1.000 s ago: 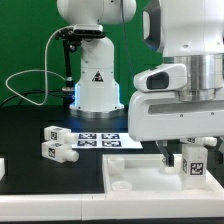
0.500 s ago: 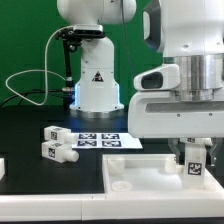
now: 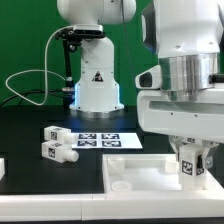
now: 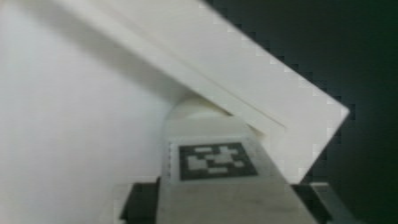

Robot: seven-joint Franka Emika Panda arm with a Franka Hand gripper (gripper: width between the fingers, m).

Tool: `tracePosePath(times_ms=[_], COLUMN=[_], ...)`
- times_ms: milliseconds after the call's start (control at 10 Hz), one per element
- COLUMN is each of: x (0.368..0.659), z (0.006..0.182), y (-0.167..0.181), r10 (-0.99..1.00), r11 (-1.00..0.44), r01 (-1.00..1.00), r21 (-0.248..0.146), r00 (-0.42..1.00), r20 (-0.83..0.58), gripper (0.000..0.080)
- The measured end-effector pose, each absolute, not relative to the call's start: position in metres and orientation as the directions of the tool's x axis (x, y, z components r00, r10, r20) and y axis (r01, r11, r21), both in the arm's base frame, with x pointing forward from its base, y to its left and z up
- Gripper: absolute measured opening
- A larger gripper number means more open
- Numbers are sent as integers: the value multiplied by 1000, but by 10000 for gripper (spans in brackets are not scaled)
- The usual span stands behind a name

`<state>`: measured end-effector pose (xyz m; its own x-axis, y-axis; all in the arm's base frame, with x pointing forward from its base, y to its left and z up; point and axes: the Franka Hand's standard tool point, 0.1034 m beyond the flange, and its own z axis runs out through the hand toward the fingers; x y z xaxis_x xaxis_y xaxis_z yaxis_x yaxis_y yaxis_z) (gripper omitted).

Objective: Assemble one leg

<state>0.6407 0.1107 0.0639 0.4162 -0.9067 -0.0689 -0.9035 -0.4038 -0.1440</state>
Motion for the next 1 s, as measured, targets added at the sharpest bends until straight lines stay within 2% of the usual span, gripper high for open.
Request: tracePosePath(times_ms=[200,300,800,900,1000], x=[642,642,643,643,643], z=[63,63,64,63,63], y=[112,113,113,114,114], r10=[-978,-987,-963,-941,-932], r11=[-139,-54,223,301,330], r01=[-984,-993,-973,-951,-940], r21=[-111,-102,-63,-63,-86], r00=[154,68,-210,-286,-311], r20=[-141,-148,-171,-182,-185], gripper=[284,284,284,284,284])
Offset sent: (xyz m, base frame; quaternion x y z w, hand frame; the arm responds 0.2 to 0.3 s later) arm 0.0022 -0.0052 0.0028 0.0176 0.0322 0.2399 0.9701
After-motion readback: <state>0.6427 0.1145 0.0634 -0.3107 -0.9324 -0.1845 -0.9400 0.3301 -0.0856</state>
